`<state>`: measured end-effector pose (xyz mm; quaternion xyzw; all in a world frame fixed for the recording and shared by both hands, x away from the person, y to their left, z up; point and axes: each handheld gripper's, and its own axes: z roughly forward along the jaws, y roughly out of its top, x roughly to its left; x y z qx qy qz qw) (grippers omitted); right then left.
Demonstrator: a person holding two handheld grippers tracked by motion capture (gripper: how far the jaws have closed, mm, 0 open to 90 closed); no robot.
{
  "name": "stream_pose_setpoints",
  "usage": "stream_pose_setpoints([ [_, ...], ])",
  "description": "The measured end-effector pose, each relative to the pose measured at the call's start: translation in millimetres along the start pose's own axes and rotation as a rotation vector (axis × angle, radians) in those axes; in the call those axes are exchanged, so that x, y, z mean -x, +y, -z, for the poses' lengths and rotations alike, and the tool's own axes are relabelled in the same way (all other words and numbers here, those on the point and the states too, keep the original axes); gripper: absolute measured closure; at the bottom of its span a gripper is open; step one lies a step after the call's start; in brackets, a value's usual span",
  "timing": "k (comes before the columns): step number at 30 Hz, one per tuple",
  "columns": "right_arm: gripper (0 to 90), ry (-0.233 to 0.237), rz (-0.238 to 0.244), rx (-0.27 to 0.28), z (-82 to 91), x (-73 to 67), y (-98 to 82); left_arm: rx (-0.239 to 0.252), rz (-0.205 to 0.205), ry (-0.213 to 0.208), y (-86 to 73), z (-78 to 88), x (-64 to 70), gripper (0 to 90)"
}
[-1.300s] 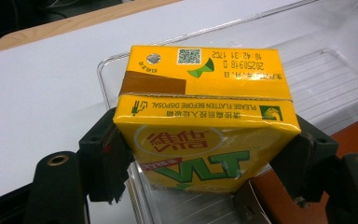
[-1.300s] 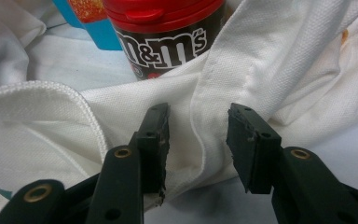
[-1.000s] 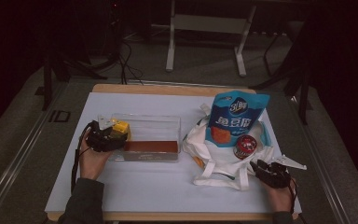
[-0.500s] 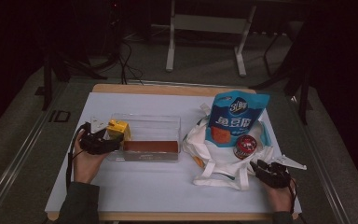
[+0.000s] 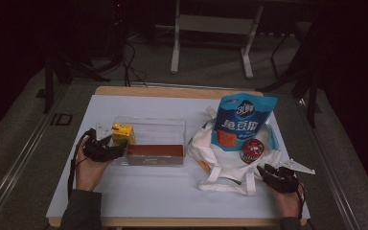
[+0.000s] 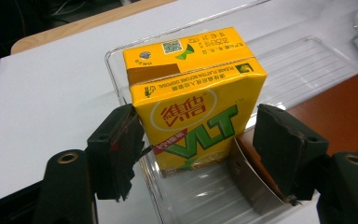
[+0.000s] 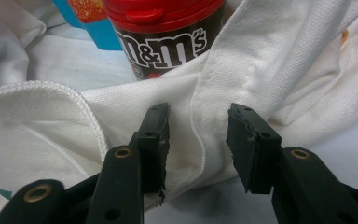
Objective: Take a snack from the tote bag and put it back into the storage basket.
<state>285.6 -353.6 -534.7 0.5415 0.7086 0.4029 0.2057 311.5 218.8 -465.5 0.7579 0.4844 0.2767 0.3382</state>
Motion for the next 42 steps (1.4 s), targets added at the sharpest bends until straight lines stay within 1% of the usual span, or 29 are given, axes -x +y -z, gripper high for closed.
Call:
stream_pose_setpoints([
  [8, 58.3, 0.000, -0.001, 0.000, 0.0, 0.0, 0.0, -0.003, -0.006, 0.000, -2.2, 7.7, 0.7, 32.3],
  [14, 58.3, 0.002, -0.002, -0.001, 0.0, 0.2, 0.1, 0.029, -0.007, -0.005, -1.4, 13.8, 1.3, 32.0],
  [16, 58.3, 0.002, -0.001, -0.001, 0.0, 0.2, 0.1, 0.032, -0.009, -0.008, -1.0, 14.5, 1.5, 31.8],
  [18, 58.3, 0.003, -0.003, 0.000, 0.0, 0.3, 0.1, 0.050, -0.012, -0.017, -0.2, 16.3, 1.0, 31.8],
  [19, 58.3, 0.003, -0.004, -0.001, 0.0, 0.3, 0.1, 0.057, -0.006, -0.024, 0.1, 17.1, 0.8, 31.8],
  [22, 58.3, 0.004, -0.007, -0.002, 0.0, 0.3, 0.1, 0.077, -0.003, -0.030, 1.2, 20.1, 1.1, 31.8],
  [30, 58.3, 0.004, -0.006, -0.002, 0.0, 0.3, 0.2, 0.117, -0.014, -0.046, 5.5, 27.8, 4.8, 32.1],
  [35, 58.3, 0.004, -0.006, -0.002, 0.0, 0.3, 0.2, 0.142, -0.011, -0.071, 8.2, 31.1, 7.5, 32.6],
  [42, 58.1, 0.000, 0.001, -0.004, 0.0, -0.1, 0.5, 0.154, -0.043, -0.095, 11.0, 31.2, 14.9, 32.6],
])
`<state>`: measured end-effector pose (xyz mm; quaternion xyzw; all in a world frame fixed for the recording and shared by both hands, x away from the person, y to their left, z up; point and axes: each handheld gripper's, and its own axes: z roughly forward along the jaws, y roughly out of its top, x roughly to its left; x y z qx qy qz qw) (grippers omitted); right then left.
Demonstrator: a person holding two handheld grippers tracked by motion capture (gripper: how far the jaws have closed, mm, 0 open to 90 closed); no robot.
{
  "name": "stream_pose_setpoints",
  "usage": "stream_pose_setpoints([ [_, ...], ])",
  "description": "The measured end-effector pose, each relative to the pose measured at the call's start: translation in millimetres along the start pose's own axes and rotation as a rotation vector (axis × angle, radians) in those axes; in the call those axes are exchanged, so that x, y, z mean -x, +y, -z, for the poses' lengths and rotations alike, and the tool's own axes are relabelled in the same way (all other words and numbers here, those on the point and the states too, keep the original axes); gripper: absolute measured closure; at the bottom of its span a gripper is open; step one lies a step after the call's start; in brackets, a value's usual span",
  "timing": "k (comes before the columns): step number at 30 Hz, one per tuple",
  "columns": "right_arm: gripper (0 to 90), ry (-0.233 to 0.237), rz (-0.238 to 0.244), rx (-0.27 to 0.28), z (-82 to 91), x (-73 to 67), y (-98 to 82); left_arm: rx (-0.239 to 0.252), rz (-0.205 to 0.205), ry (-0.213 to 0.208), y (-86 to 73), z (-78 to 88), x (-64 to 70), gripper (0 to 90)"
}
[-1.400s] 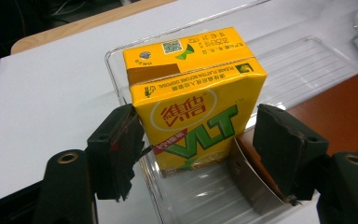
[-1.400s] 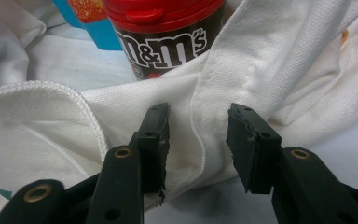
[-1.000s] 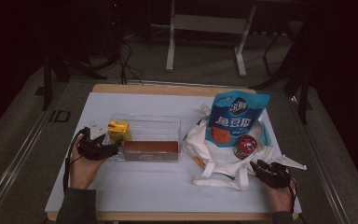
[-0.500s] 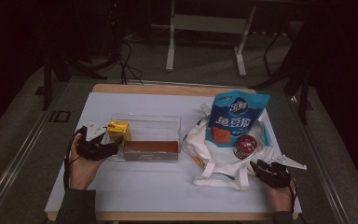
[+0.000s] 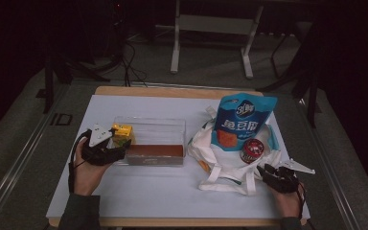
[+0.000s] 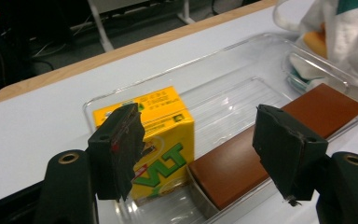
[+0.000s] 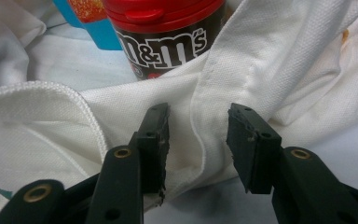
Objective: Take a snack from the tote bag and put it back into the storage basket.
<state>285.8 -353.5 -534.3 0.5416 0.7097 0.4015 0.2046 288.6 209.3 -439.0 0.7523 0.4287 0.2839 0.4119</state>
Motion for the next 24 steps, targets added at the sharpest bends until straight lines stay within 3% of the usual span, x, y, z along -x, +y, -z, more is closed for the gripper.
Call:
stream_pose_setpoints([
  [11, 55.5, 0.001, 0.003, -0.004, 0.1, -0.6, 0.6, 0.059, 0.012, -0.073, 2.9, -1.7, 9.1, 32.2],
  [15, 55.4, -0.013, 0.012, -0.010, 0.1, -2.1, 1.1, 0.090, -0.007, -0.096, 4.5, -5.4, 19.3, 32.2],
  [18, 55.1, -0.020, 0.017, -0.007, 0.0, -2.9, 0.6, 0.091, -0.031, -0.117, 6.1, -9.6, 27.7, 32.2],
  [24, 54.3, -0.045, 0.029, -0.011, -1.1, -6.2, 0.8, 0.095, -0.041, -0.161, 4.2, -18.5, 43.6, 32.3],
])
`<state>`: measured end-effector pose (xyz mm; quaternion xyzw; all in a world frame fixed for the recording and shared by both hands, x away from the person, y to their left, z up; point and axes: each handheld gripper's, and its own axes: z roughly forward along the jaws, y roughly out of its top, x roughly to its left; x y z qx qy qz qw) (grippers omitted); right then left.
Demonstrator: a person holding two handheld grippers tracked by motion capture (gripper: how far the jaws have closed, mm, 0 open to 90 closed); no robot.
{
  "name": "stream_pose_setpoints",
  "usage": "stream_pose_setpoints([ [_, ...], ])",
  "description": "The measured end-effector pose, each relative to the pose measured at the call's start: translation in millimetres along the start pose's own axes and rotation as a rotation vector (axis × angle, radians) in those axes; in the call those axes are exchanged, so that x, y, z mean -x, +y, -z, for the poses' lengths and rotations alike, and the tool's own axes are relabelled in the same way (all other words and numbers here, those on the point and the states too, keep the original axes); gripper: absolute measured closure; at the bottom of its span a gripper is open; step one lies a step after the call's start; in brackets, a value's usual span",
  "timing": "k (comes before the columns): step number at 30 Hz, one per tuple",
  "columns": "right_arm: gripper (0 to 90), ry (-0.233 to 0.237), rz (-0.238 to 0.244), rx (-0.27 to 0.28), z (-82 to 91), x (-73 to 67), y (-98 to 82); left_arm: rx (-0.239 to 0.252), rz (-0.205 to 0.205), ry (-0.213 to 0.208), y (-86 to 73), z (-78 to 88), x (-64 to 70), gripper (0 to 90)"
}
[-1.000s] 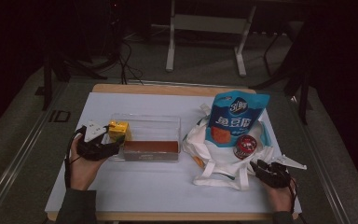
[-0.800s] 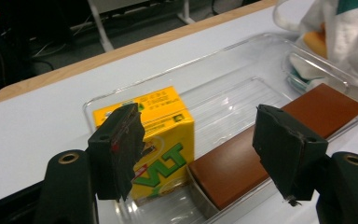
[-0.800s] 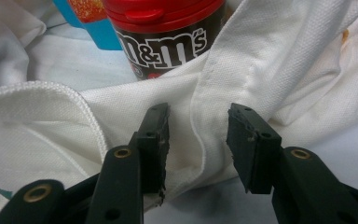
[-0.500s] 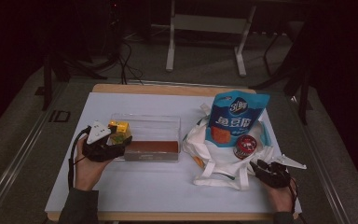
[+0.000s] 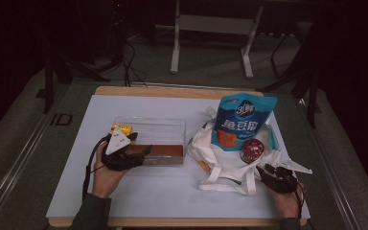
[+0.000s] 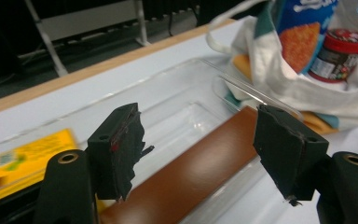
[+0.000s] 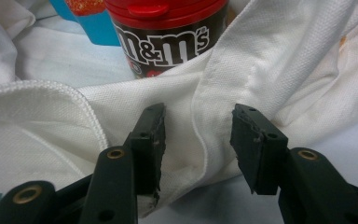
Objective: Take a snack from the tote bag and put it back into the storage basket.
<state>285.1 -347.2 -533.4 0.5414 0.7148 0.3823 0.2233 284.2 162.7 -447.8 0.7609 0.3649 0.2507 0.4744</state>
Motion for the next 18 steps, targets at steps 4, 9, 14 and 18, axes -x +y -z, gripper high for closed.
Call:
stream_pose_setpoints([
  [4, 54.1, -0.001, -0.007, -0.002, 0.0, -0.1, 0.2, -0.010, -0.023, -0.017, -1.4, -6.3, 8.6, 32.3],
  [9, 51.2, -0.012, 0.015, -0.026, -0.2, -0.6, 1.5, -0.010, -0.044, -0.080, -5.8, -19.6, 27.1, 32.3],
  [14, 54.1, -0.011, 0.002, -0.037, 0.8, 0.1, 2.9, -0.041, -0.052, -0.072, -10.2, -27.0, 37.6, 35.9],
  [18, 59.2, -0.013, -0.010, -0.026, 4.1, 1.5, 3.8, -0.041, -0.037, -0.110, -13.8, -31.1, 41.1, 34.7],
])
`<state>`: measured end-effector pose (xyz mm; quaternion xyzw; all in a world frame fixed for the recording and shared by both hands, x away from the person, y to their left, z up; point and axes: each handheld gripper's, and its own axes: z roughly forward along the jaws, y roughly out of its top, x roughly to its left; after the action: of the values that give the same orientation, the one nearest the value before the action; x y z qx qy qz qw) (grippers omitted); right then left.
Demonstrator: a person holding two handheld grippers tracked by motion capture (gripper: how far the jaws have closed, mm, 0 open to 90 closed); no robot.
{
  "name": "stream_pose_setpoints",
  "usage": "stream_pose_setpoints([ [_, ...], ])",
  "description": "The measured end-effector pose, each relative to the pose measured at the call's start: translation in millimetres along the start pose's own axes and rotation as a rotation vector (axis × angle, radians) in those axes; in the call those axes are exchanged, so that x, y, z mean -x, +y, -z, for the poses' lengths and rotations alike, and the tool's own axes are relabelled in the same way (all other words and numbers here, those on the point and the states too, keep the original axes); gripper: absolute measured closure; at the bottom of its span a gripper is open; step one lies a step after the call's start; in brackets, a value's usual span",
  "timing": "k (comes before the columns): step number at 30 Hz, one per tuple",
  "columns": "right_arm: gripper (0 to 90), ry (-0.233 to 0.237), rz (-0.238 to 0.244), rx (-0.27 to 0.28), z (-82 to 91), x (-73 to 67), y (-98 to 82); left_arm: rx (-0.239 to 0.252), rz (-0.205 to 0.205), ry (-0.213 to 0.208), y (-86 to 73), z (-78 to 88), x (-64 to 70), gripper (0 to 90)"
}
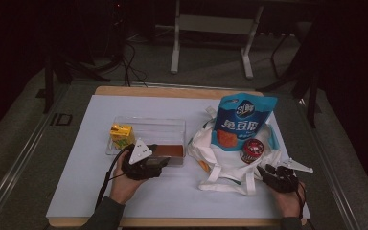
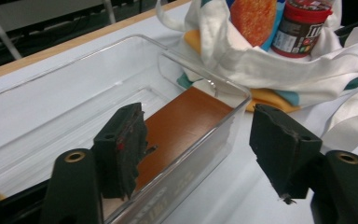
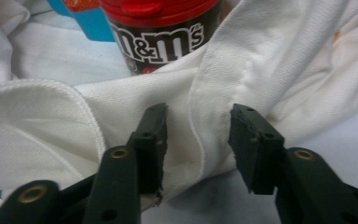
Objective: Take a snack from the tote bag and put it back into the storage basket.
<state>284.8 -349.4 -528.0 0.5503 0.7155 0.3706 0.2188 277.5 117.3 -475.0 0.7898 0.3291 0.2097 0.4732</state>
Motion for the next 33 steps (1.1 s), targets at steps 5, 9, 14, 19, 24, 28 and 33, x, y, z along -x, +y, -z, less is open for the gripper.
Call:
stream_pose_setpoints([
  [5, 60.9, -0.002, 0.001, 0.040, 8.7, 0.0, 4.4, -0.010, -0.015, -0.050, -1.9, -5.4, 6.5, 32.6],
  [9, 58.9, 0.012, 0.019, 0.069, 20.3, -1.6, 12.6, -0.002, -0.049, -0.100, -3.9, -7.8, 11.4, 40.2],
  [14, 57.7, 0.022, 0.046, 0.076, 27.9, -3.5, 19.7, 0.004, -0.047, -0.160, -9.8, -11.7, 11.8, 45.2],
  [19, 57.9, 0.025, 0.067, 0.088, 33.3, -5.0, 25.1, 0.033, -0.062, -0.190, -14.6, -14.1, 15.3, 46.1],
  [24, 59.1, 0.025, 0.072, 0.098, 35.4, -6.9, 27.0, 0.032, -0.079, -0.222, -19.0, -19.3, 19.1, 45.6],
  [28, 60.1, 0.024, 0.064, 0.098, 36.2, -7.9, 26.7, 0.016, -0.083, -0.222, -21.1, -22.9, 19.5, 45.6],
  [33, 60.2, 0.034, 0.087, 0.101, 38.6, -10.4, 34.7, 0.007, -0.073, -0.227, -27.1, -28.9, 22.0, 45.5],
])
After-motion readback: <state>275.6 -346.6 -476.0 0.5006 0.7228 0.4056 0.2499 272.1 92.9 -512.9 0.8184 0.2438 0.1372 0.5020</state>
